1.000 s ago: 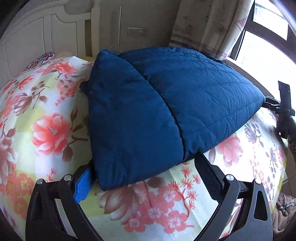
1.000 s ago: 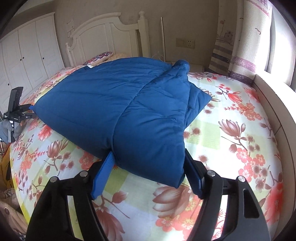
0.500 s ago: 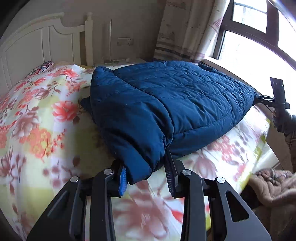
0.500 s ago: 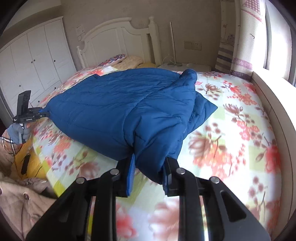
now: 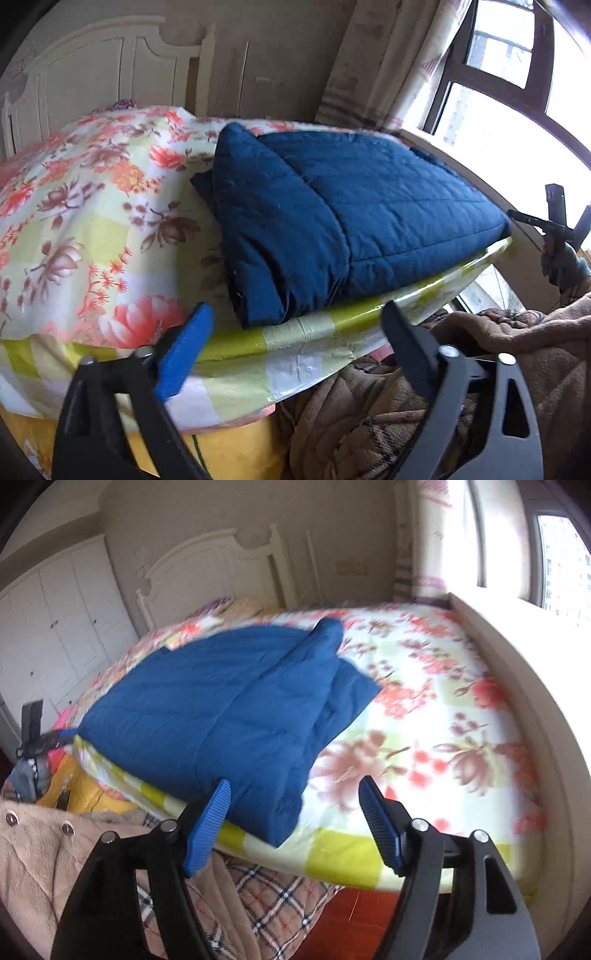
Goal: Fold large clothes
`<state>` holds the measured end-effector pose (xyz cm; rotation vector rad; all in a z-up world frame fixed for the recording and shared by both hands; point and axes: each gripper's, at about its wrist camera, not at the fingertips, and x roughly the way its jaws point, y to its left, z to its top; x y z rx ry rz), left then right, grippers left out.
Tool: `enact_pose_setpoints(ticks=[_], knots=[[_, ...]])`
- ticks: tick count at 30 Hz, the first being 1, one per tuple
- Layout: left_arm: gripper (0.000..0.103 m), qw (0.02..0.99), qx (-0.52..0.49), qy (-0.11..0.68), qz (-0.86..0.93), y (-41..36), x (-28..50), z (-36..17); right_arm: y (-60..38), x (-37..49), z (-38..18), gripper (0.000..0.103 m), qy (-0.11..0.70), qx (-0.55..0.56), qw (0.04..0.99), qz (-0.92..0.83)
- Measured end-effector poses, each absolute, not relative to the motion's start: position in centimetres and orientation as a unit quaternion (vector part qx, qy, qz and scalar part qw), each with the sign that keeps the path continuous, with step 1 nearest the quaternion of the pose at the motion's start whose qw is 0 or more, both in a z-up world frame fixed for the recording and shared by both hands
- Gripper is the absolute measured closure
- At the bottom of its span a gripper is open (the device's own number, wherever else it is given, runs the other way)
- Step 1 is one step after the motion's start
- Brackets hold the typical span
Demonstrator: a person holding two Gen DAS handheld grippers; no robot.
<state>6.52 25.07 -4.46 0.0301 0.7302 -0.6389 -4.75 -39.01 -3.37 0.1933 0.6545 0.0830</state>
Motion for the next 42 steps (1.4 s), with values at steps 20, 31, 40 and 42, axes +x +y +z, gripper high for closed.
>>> enact_pose_setpoints(ticks=[20,31,40,42], knots=[[0.004,0.906,0.089,0.407,-0.078,5.5,30.6,0.6,-16.1,24.5,0.8,0.012,0.363,-0.07,0.927,0.056],[0.004,0.881,0.071,0.453,-0.119,1.9,34.1,-7.5,-24.4,26.9,-9.1,0.016,0.461,0.022,0.886,0.038],[0.004,0.883,0.059,0.45,-0.121,2.3,34.0,-7.4,-18.3,26.8,-5.1,0.017,0.419,-0.072,0.905,0.021],[0.004,0.883,0.056,0.45,-0.123,2.4,34.1,-7.3,-16.4,28.0,-5.8,0.017,0.43,-0.077,0.898,0.053]])
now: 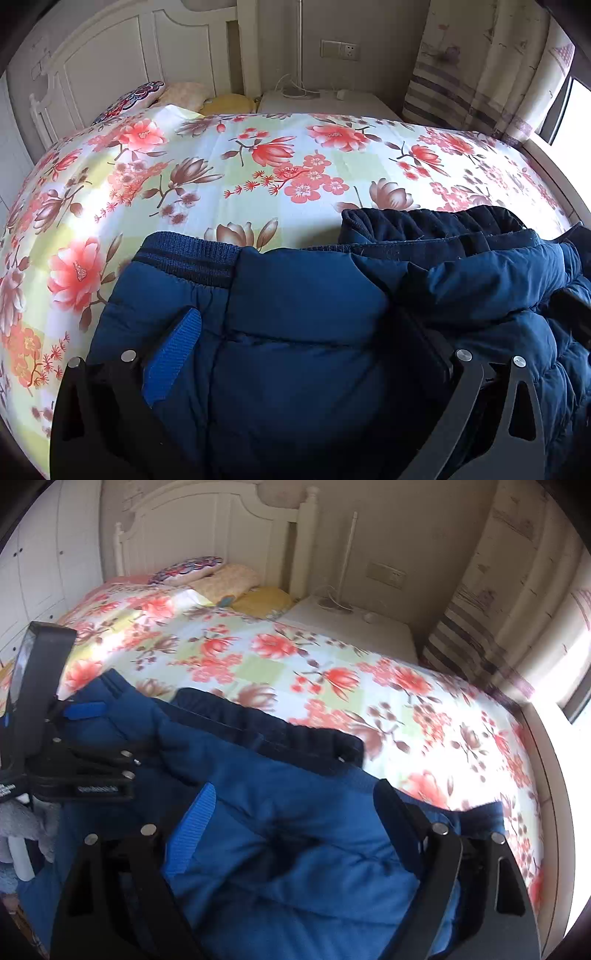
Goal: Fold large clothes
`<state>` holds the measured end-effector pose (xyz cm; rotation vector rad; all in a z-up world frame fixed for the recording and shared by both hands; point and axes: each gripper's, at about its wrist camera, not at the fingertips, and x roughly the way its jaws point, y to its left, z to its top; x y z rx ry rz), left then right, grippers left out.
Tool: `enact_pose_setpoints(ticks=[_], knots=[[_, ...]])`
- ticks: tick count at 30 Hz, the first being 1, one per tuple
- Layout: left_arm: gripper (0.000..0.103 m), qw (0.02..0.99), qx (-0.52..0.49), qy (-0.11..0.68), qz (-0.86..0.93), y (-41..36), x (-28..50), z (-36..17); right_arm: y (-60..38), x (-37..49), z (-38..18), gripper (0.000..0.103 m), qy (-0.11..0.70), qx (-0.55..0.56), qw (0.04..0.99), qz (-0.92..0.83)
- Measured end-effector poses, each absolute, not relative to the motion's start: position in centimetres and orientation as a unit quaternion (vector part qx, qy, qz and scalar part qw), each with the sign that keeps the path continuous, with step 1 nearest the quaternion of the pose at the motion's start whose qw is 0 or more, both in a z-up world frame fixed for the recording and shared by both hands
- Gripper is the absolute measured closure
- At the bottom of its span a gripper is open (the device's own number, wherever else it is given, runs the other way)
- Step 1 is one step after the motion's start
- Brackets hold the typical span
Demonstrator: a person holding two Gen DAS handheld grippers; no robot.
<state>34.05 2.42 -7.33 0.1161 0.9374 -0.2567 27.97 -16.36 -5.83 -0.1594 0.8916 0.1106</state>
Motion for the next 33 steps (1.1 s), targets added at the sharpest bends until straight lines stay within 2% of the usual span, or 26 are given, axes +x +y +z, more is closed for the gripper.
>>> enact_pose_setpoints(ticks=[2,7,11,15,19,23,28,30,31,33], knots=[[0.004,0.882,0.051,0.452,-0.125,2.6,34.1,-7.3,-15.1,30.0,-9.3,0.014,0.481,-0.099,0.869,0.066],[0.004,0.881,0.043,0.454,-0.125,2.8,34.2,-7.3,-16.2,29.2,-8.1,0.015,0.468,-0.082,0.877,0.072],[0.004,0.881,0.04,0.454,-0.127,3.0,34.2,-7.3,-23.5,27.1,-6.4,0.015,0.433,-0.051,0.899,-0.032],[0.004,0.882,0.035,0.452,-0.131,3.1,34.1,-7.2,-32.3,25.2,-9.0,0.017,0.451,0.1,0.887,-0.024],[0.004,0.879,0.039,0.458,-0.129,3.0,34.2,-7.2,-32.2,25.2,-9.4,0.017,0.437,0.093,0.894,-0.029],[0.004,0.861,0.051,0.492,-0.114,2.5,35.1,-6.5,-34.2,24.3,-9.6,0.017,0.411,0.177,0.894,0.009],[0.004,0.891,0.025,0.424,-0.159,-1.3,33.0,-2.1,-34.3,24.5,-9.8,0.018,0.408,0.188,0.893,0.013],[0.004,0.894,0.047,0.402,-0.193,-4.2,32.0,-1.9,-34.2,24.5,-9.8,0.018,0.408,0.187,0.893,0.012],[0.004,0.89,0.092,0.4,-0.197,-6.3,31.8,-3.2,-34.2,24.6,-9.8,0.018,0.409,0.186,0.893,0.012],[0.004,0.856,0.156,0.454,-0.191,-9.0,33.0,-6.9,-34.2,24.5,-9.7,0.018,0.405,0.187,0.895,0.014]])
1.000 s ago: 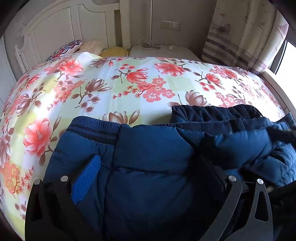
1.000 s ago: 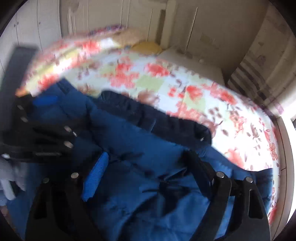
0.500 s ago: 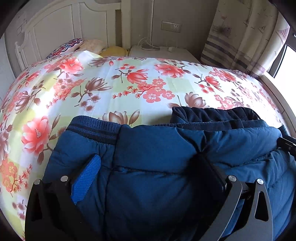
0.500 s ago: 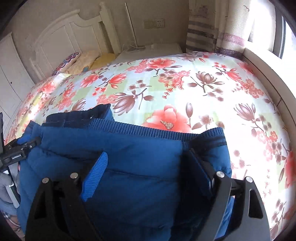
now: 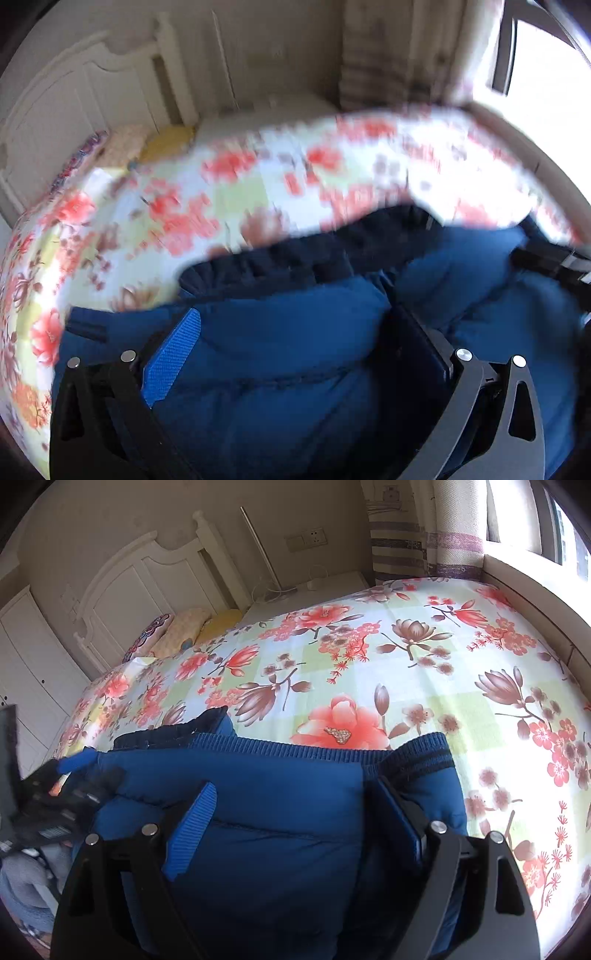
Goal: Fold large clothes
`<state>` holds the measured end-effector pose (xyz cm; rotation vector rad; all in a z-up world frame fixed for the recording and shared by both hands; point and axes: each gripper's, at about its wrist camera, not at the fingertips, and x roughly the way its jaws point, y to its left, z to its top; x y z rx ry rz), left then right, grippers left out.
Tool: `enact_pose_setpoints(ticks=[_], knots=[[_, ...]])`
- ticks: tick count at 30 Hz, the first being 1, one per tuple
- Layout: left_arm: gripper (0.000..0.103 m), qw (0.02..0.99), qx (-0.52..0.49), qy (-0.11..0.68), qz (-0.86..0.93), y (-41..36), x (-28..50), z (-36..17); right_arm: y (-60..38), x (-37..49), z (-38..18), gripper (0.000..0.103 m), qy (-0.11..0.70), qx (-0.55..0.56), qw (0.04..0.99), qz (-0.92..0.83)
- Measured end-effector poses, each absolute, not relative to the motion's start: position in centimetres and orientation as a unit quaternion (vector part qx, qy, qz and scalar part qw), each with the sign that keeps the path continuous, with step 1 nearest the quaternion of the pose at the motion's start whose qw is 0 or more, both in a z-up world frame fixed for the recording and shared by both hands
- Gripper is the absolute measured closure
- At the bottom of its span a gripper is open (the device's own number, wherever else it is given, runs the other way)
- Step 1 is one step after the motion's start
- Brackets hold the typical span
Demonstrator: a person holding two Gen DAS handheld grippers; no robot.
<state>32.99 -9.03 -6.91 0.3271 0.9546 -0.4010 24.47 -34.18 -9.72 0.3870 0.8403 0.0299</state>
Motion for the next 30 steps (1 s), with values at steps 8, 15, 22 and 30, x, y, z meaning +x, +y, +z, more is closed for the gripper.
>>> enact_pose_setpoints(ticks=[8,15,22,30], knots=[[0.004,0.877,0.095,0.432,-0.185,-2.7,33.5,-3.7,-34.2,24.4,-9.9,0.018,0.407,0.187,0.894,0.013],[0.004,0.859,-0.025,0.487,-0.154,8.6,37.2,-6.9,-34.0,24.4,-9.8,0.017,0.409,0.179,0.895,0.01],[0.004,0.87,0.005,0.475,-0.13,7.5,37.2,-7.3,-30.7,24.1,-7.8,0.017,0.426,0.077,0.898,-0.079],[0.004,0.87,0.001,0.474,-0.132,7.6,36.8,-7.1,-12.8,23.1,-7.5,0.013,0.423,-0.159,0.891,0.037]])
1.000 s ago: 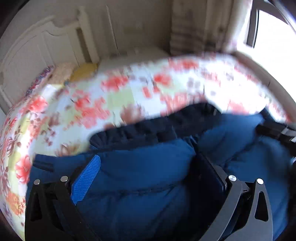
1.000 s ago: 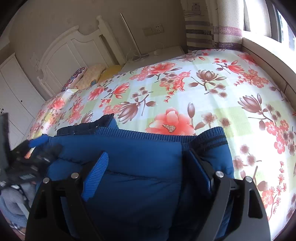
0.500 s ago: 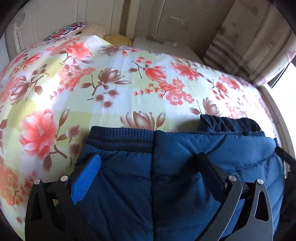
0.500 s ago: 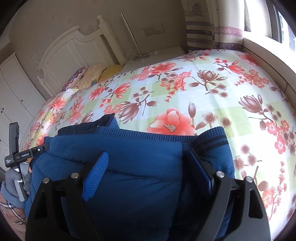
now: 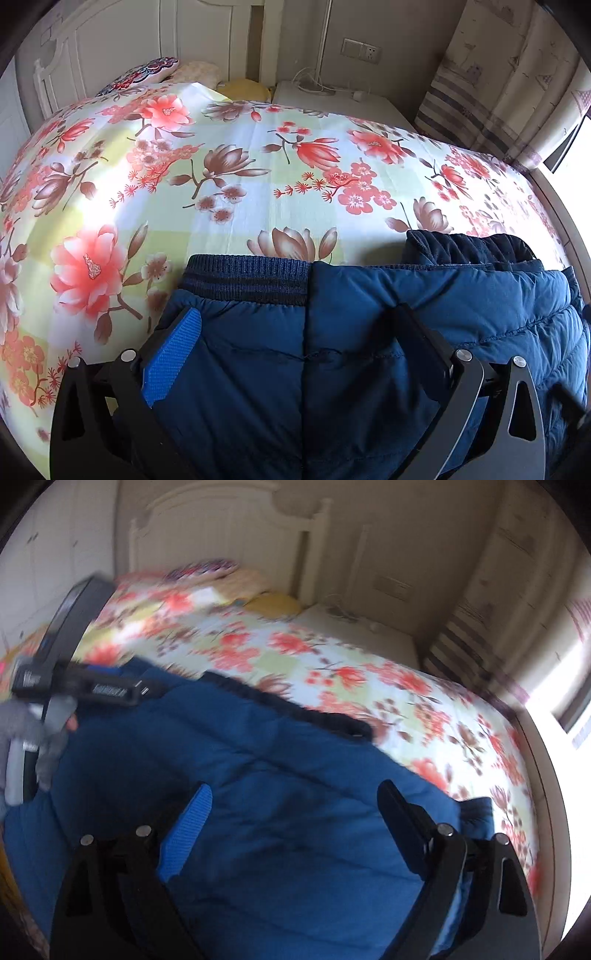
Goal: Fold large clothes
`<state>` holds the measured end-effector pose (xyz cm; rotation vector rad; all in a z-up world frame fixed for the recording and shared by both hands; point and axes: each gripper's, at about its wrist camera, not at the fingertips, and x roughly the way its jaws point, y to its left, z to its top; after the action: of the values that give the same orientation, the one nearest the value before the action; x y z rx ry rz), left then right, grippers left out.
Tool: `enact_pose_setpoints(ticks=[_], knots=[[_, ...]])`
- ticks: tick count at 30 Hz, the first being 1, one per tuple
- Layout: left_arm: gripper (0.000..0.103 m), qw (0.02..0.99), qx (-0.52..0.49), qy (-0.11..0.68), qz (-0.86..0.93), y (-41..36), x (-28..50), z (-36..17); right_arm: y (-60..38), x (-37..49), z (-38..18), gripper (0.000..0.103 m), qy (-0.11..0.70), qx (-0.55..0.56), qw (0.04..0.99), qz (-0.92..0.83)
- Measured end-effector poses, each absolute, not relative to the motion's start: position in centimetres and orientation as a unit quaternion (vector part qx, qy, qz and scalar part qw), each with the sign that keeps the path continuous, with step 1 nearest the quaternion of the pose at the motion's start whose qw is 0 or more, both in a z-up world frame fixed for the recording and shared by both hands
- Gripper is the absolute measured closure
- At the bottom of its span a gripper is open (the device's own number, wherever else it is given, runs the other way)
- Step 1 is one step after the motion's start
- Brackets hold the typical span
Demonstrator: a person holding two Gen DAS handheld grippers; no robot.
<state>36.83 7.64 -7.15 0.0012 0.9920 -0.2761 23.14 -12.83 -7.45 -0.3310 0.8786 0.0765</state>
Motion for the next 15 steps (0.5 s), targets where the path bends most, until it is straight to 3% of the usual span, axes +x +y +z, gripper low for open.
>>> enact_pose_setpoints(ticks=[4,12,15], knots=[[0.004,0.87,-0.012,0.473,-0.138,8.0,36.8,-7.1,-13.9,23.7,-8.8,0.009,0.436,-0.132,0.889,0.044],[0.004,0.87,-0.019,0.471,-0.141,8.3,36.7,-7.0,-28.4,19.4,-7.3,0.01,0.413,-0.007,0.905,-0.1],[0.004,0.87,-0.023,0.471,-0.143,8.3,36.7,-7.0,-33.3,18.4,-9.8,0.009,0.422,0.106,0.899,-0.05]])
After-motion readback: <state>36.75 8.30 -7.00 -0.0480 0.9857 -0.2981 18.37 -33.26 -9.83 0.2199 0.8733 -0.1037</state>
